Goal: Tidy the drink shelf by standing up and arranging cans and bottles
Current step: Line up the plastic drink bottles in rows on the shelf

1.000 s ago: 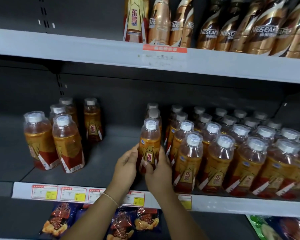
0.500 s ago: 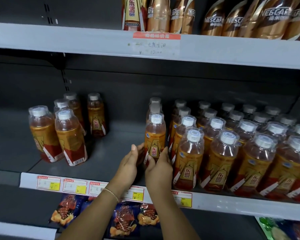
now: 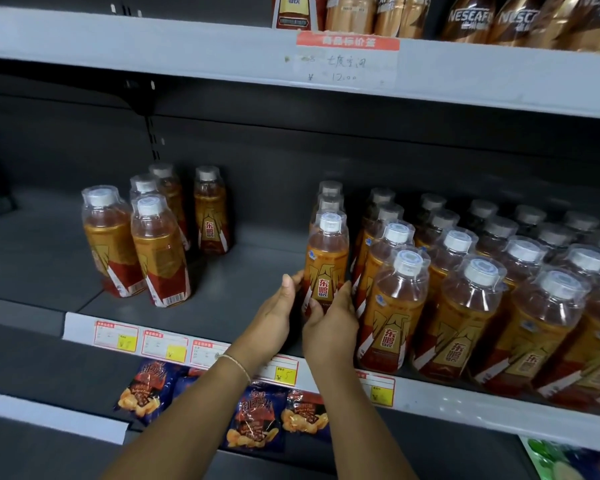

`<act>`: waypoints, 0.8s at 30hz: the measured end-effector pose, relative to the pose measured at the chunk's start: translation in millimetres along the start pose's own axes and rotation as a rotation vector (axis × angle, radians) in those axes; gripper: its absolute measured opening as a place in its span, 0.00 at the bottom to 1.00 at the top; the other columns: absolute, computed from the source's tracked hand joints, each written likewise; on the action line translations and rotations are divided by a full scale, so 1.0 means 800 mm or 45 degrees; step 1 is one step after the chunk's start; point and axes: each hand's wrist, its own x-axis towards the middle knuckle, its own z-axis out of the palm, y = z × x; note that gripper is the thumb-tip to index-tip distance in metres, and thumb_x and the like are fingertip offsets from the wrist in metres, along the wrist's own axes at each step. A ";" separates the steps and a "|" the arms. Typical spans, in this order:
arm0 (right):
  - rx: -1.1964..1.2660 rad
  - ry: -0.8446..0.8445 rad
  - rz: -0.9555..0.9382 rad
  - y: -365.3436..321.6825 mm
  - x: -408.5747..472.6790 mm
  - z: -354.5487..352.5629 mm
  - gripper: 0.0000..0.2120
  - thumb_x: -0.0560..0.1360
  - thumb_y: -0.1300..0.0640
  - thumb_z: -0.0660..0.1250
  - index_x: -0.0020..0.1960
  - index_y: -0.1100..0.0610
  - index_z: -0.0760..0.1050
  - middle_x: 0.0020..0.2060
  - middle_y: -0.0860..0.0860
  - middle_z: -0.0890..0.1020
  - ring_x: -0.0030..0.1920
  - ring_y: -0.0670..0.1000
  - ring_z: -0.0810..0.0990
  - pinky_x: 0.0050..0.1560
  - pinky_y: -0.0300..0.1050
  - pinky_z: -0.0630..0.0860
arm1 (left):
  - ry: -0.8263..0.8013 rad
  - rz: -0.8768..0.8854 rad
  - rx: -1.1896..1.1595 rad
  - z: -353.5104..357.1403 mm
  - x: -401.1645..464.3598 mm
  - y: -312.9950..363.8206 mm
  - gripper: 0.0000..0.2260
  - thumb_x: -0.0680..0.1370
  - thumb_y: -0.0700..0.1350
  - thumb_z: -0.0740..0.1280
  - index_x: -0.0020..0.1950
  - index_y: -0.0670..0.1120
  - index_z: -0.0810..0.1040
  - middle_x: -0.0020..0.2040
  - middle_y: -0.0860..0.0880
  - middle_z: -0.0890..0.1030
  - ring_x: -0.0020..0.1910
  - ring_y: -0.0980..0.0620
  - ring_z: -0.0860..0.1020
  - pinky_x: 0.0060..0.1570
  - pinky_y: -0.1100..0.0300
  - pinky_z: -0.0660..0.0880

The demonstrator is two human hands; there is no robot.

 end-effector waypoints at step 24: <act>0.196 -0.007 -0.646 -0.106 -0.057 0.077 0.21 0.77 0.60 0.70 0.69 0.60 0.74 0.63 0.55 0.78 0.66 0.54 0.74 0.66 0.46 0.68 | 1.110 0.616 0.356 -0.183 -0.087 0.032 0.07 0.78 0.45 0.61 0.52 0.56 0.75 0.45 0.53 0.79 0.45 0.54 0.78 0.46 0.56 0.77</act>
